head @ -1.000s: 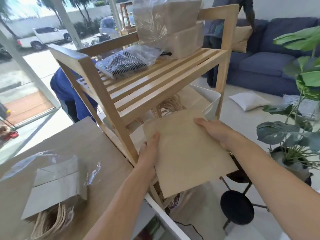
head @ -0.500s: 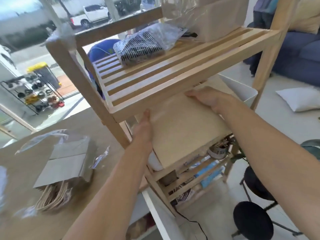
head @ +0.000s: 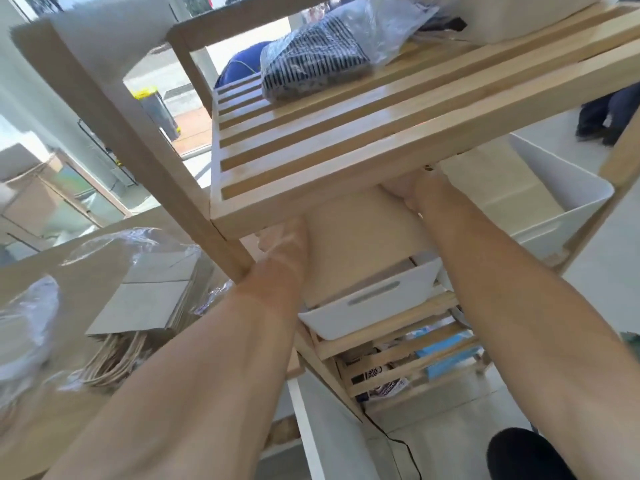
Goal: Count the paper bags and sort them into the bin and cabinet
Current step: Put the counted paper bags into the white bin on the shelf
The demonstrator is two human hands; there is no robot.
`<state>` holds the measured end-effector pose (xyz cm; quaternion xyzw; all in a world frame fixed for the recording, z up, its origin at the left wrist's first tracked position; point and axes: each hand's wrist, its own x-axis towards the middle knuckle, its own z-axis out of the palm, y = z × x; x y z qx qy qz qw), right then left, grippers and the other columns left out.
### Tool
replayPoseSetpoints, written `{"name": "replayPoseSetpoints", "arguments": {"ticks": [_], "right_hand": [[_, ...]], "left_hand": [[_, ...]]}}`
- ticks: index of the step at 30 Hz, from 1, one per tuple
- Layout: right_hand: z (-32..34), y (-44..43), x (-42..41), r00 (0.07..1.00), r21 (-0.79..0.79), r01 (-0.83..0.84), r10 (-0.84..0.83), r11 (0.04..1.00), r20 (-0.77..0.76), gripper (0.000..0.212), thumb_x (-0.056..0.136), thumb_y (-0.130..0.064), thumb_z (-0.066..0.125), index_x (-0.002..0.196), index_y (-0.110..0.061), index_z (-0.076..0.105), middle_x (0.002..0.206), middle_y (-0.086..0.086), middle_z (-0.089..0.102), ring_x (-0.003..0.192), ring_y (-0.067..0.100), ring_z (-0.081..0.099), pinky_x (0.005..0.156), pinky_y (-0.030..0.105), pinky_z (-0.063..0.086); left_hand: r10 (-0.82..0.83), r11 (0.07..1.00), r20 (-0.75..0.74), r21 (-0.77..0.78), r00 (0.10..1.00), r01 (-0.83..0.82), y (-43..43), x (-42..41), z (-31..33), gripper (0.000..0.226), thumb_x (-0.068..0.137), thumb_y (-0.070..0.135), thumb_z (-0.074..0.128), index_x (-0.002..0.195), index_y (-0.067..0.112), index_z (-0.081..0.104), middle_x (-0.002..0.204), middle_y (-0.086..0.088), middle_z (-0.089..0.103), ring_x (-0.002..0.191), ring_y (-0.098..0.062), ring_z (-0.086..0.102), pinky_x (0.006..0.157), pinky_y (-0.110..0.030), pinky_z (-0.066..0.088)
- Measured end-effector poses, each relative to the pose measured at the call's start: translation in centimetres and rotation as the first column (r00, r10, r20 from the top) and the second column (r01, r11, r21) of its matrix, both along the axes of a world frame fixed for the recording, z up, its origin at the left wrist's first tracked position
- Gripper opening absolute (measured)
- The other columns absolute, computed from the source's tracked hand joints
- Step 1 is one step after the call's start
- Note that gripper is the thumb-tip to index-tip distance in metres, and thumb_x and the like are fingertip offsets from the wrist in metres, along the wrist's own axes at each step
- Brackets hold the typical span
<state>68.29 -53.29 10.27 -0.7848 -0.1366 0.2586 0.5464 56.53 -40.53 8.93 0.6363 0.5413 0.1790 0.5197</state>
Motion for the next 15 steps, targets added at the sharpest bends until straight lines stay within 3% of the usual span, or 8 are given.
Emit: {"name": "replayPoseSetpoints", "arguments": {"ticks": [2,5,8,12,15], "right_hand": [[-0.8,0.7,-0.2,0.998,-0.069,-0.059,0.059,0.996,-0.008,0.039,0.101,-0.024,0.044,0.132,-0.003,0.052,0.128,0.016,0.059,0.121,0.032,0.055,0.101,0.039,0.046],[-2.3,0.8,0.1,0.996,-0.022,-0.031,0.029,0.999,-0.084,0.045,0.094,-0.032,0.055,0.128,-0.002,0.054,0.116,0.014,0.065,0.093,0.027,0.066,0.085,0.040,0.055],[-3.2,0.6,0.8,0.997,-0.067,-0.052,0.048,0.996,-0.064,0.047,0.094,-0.035,0.053,0.127,-0.001,0.053,0.115,0.015,0.064,0.098,0.031,0.066,0.092,0.047,0.054],[-4.6,1.0,1.6,0.994,-0.224,-0.112,0.108,0.968,-0.029,0.049,0.094,-0.030,0.043,0.134,-0.003,0.049,0.133,0.018,0.056,0.119,0.034,0.057,0.103,0.047,0.045],[-4.2,1.0,0.1,0.987,-0.364,-0.137,0.156,0.921,0.025,0.044,0.099,-0.021,0.038,0.135,0.003,0.046,0.139,0.019,0.050,0.129,0.036,0.047,0.106,0.040,0.039]], "left_hand": [[0.072,0.997,-0.038,-0.008,0.997,-0.073,0.0,-0.4,-0.4,0.072,0.087,0.050,0.060,0.141,0.011,0.030,0.134,-0.011,0.052,0.122,-0.034,0.051,0.101,-0.042,0.038],[0.009,0.998,-0.026,0.055,1.000,-0.008,-0.5,-0.6,-1.8,0.095,0.072,0.058,0.074,0.142,0.020,0.022,0.129,-0.009,0.055,0.118,-0.032,0.054,0.100,-0.042,0.041],[-0.038,0.988,-0.073,0.145,0.997,0.049,-0.6,-0.4,-3.2,0.111,0.065,0.057,0.080,0.147,0.024,0.012,0.134,-0.010,0.052,0.122,-0.034,0.052,0.103,-0.045,0.041],[-0.210,0.878,-0.270,0.371,0.940,0.303,-1.8,-0.6,-4.6,0.100,0.075,0.049,0.076,0.149,0.019,0.017,0.149,-0.011,0.032,0.137,-0.031,0.034,0.110,-0.043,0.032],[-0.240,0.697,-0.552,0.475,0.799,0.537,-1.8,-0.6,-5.4,0.076,0.083,0.054,0.066,0.145,0.022,0.035,0.155,-0.010,0.027,0.145,-0.028,0.020,0.117,-0.042,0.018]]}}
